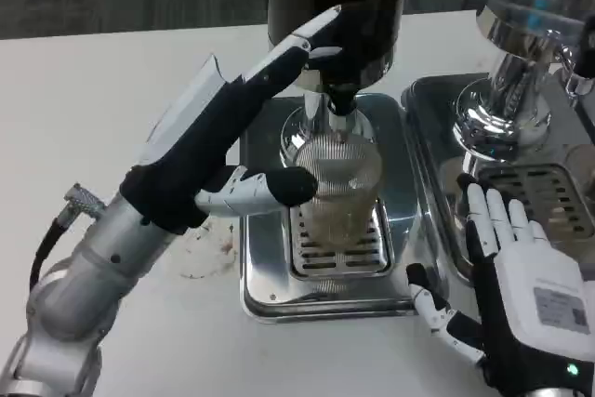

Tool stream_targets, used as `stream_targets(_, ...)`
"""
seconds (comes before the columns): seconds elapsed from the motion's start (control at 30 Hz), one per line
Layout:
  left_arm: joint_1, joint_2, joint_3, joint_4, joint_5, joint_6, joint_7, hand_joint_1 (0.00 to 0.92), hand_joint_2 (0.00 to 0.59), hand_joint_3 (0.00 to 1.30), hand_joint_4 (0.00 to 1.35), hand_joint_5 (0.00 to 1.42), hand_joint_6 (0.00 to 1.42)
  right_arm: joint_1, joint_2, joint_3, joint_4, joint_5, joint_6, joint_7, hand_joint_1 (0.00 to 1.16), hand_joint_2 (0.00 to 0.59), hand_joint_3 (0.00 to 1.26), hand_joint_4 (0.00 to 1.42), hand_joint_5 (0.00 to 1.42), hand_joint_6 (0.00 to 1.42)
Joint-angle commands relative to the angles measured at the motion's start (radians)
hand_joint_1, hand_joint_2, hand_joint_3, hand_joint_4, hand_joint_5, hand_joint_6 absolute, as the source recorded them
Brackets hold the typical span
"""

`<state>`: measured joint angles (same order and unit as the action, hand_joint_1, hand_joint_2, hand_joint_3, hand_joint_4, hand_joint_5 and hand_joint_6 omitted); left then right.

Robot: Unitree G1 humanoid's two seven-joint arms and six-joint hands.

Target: Grasp the cup under the faucet to collect the drink, then remove the cup.

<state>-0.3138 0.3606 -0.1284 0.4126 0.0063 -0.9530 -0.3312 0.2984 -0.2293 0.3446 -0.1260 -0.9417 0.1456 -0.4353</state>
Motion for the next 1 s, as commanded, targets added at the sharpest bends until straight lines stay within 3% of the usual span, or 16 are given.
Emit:
stream_targets(0.03,0.032,0.029,0.002,-0.023,0.064,-0.035,-0.012,0.0,0.004,0.14,0.11,0.32,0.26,-0.007,-0.004,-0.005,0.001,0.007,-0.01,0.004,0.38,0.384,0.0,0.0,0.0,0.05)
stream_targets(0.47,0.06,0.056,-0.005,-0.062,0.199,-0.071,0.016,0.0,0.007,0.14,0.09,0.31,0.26,-0.024,-0.004,-0.006,0.017,0.035,-0.015,0.012,0.38,0.384,0.0,0.0,0.0,0.05)
stream_targets(0.67,0.069,0.062,-0.008,-0.07,0.258,-0.079,0.053,0.0,0.008,0.13,0.08,0.31,0.27,-0.044,-0.001,-0.032,0.035,0.123,-0.059,0.024,0.39,0.368,0.0,0.0,0.0,0.05)
stream_targets(0.83,0.066,0.068,-0.009,-0.067,0.272,-0.078,0.079,0.0,0.008,0.13,0.08,0.3,0.27,-0.079,-0.013,-0.066,0.072,0.242,-0.14,0.065,0.39,0.339,0.0,0.0,0.0,0.08)
stream_targets(1.0,0.067,0.073,-0.017,-0.071,0.271,-0.076,0.083,0.0,0.008,0.13,0.08,0.29,0.27,-0.134,-0.016,-0.104,0.13,0.37,-0.225,0.124,0.41,0.256,0.0,0.0,0.0,0.09)
